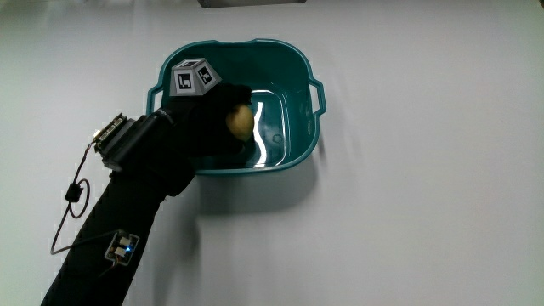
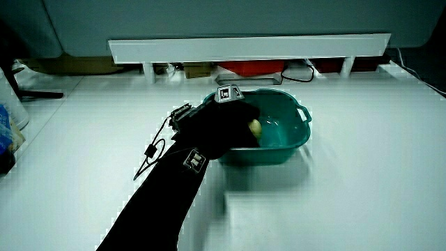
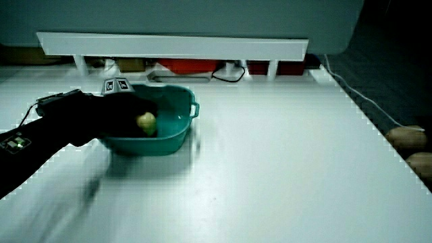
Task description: Place pear into plate
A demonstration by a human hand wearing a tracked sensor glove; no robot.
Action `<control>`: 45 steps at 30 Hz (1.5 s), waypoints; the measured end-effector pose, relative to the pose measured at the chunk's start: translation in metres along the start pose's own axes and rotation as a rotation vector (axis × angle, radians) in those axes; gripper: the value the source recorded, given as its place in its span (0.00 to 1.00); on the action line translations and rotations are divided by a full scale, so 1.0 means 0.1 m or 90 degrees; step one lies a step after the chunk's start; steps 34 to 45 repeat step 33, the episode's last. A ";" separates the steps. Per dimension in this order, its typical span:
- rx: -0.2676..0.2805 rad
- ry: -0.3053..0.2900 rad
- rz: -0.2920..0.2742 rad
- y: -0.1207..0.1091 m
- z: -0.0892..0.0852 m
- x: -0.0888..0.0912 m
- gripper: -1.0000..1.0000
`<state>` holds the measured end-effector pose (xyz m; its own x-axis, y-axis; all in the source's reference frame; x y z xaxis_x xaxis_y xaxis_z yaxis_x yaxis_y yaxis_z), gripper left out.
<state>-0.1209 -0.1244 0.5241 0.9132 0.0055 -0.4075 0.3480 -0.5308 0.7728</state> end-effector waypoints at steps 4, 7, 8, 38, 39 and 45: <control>-0.023 -0.008 0.011 0.03 -0.01 0.00 0.42; -0.037 -0.002 0.023 0.03 -0.03 0.00 0.37; -0.042 -0.002 0.028 0.03 -0.03 0.01 0.35; -0.018 0.014 -0.030 -0.29 0.23 0.18 0.00; -0.018 0.014 -0.030 -0.29 0.23 0.18 0.00; -0.018 0.014 -0.030 -0.29 0.23 0.18 0.00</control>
